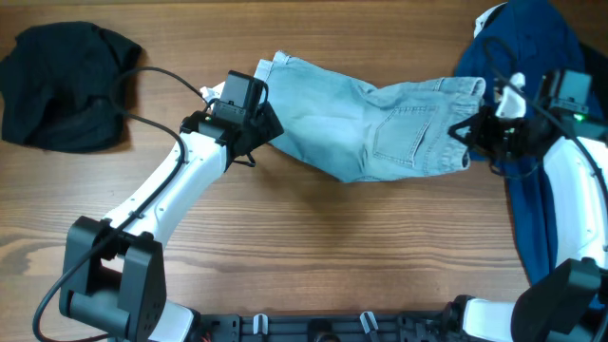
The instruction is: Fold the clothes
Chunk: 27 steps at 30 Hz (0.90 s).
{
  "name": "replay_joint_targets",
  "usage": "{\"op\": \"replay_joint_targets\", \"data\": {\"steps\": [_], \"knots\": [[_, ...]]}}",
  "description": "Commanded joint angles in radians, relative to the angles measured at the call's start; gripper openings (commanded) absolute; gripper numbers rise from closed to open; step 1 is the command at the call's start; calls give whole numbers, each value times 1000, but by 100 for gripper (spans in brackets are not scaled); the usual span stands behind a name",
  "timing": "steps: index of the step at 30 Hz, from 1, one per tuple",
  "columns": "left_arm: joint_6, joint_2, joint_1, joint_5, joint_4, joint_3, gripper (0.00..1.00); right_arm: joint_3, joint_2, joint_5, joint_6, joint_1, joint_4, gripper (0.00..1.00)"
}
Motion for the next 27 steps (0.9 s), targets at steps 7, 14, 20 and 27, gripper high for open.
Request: {"op": "replay_joint_targets", "data": {"steps": [7, 14, 20, 27], "knots": [[23, 12, -1, -101, 66, -2, 100, 201, -17, 73, 31, 309, -24, 4], [17, 12, 174, -83, 73, -2, 100, 207, 36, 72, 75, 432, -6, 4], [24, 12, 387, 110, 83, -2, 100, 207, 112, 93, 132, 494, 60, 4], [49, 12, 389, 148, 68, -2, 100, 207, 163, 128, 154, 505, 140, 4]]}}
